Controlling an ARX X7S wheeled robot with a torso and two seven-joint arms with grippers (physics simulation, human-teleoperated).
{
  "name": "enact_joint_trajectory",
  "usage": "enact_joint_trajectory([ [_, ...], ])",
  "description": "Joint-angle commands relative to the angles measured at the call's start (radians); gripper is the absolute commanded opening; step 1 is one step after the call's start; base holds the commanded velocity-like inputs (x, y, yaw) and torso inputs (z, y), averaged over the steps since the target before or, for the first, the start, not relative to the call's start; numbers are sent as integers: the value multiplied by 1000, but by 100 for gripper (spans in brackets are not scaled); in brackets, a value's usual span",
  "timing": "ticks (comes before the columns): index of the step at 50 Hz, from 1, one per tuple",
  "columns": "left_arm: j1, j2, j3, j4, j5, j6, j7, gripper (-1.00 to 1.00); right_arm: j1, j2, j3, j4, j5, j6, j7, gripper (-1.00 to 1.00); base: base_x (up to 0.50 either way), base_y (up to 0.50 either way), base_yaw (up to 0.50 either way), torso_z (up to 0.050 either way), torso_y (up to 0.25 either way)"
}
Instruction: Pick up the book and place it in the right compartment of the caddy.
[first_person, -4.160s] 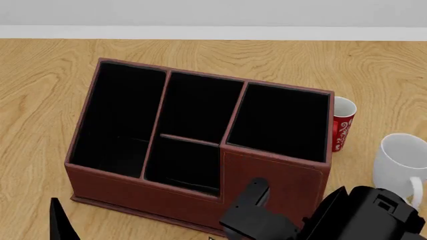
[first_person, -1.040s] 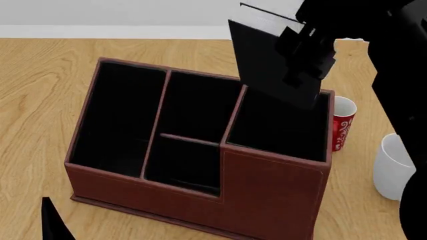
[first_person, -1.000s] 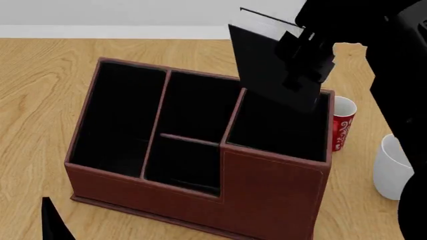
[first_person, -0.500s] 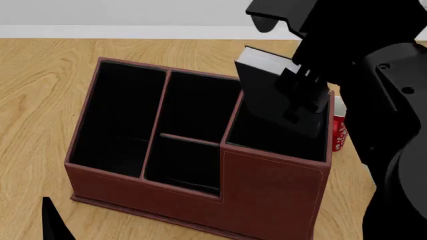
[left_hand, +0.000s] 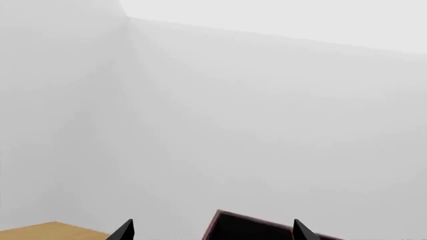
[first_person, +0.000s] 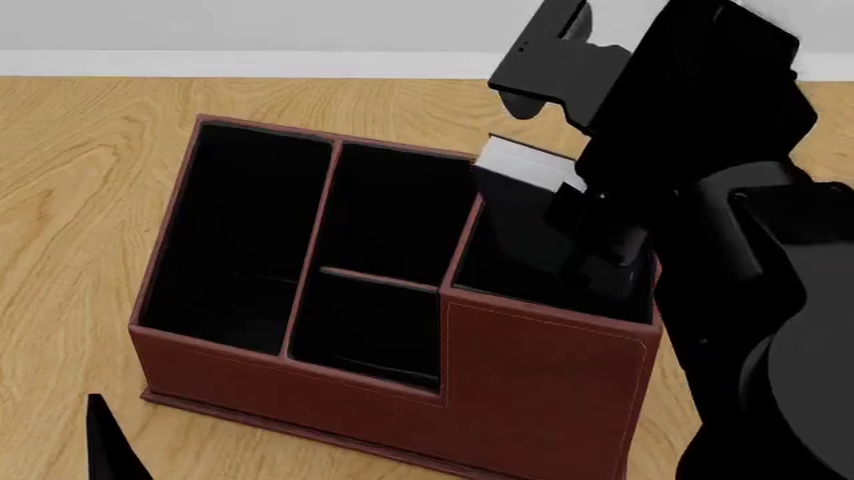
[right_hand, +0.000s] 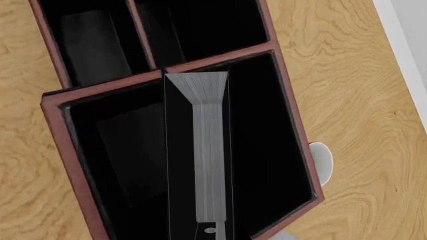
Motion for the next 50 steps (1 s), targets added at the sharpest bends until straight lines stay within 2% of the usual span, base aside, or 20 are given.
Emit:
enact_joint_trajectory([
  [1, 2, -6, 6, 6, 8, -11, -15, 100, -49, 1, 107, 5, -129, -42, 24, -100, 0, 0, 0, 0, 0],
  [19, 6, -16, 16, 19, 15, -37, -41, 100, -117, 4, 229, 5, -251, -56, 48, -100, 0, 0, 0, 1, 1],
  [20, 6, -16, 16, 20, 16, -38, -43, 100, -119, 4, 233, 5, -256, -56, 51, 100, 0, 0, 0, 0, 0],
  [50, 2, -27, 37, 14, 3, -26, -60, 100, -89, -2, 281, 5, -298, -60, 60, 100, 0, 0, 0, 0, 0],
])
